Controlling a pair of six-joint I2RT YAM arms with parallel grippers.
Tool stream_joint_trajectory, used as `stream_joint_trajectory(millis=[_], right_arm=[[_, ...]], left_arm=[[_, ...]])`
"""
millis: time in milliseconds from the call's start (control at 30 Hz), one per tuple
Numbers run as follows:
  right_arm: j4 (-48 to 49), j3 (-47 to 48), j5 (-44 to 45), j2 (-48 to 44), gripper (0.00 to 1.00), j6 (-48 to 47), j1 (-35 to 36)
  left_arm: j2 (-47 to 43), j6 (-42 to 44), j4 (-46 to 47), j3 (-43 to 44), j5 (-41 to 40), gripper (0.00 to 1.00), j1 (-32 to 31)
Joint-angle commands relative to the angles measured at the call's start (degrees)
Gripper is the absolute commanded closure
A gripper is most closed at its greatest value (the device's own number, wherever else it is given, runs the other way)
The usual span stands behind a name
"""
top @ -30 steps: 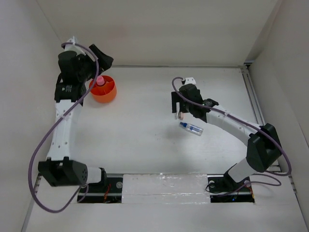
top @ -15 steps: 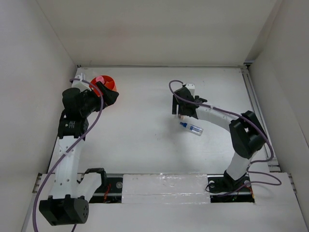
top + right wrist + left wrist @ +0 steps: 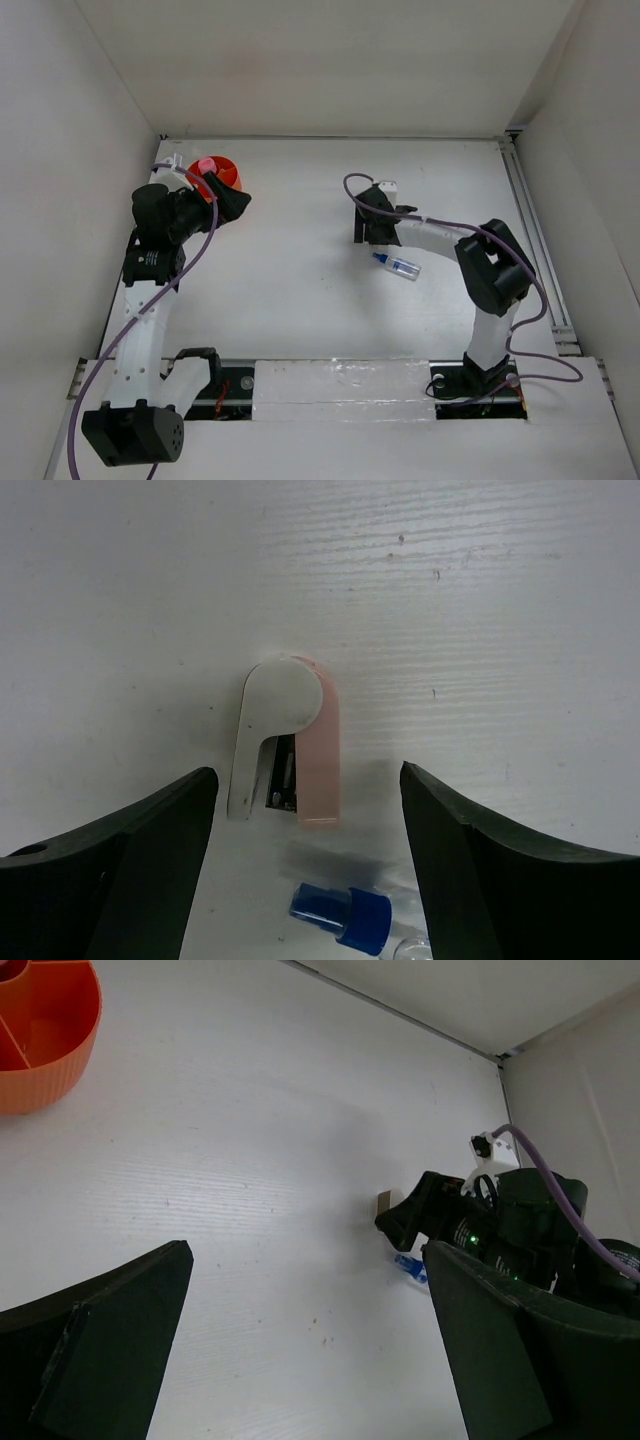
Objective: Sort the stationery into containers
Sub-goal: Grab a piece of stationery with the right arm
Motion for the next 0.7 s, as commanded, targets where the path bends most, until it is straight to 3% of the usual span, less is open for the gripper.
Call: stream_joint_trajectory(millis=[0,300,367,467,667], right_arm=[[1.17,2.79,-0.58,1.58,0.21,0.55,0.32],[0.46,2.79,1.44,4.57,0.35,1.25,1.73],[0.46,2.79,0.92,5.19,0.46,1.25,1.73],[0.99,2.79,0.91,5.72,0.69,1.25,1.73],[3.26,0.69,0.30,3.53,0.89,0.73,1.20]], left_arm=[[-0.66,0.97,2.67,-0.21,1.25,0.00,-0.04],[-0.66,0.97,2.67,-0.21,2.30,0.00,-0.04],[-0.66,0.97,2.67,-0.21,2.30,0.00,-0.04],[-0.66,0.97,2.67,-0.21,2.30,0.00,-0.04],[-0.13,0.97,2.67,-0.21,2.30,0.00,-0.04]])
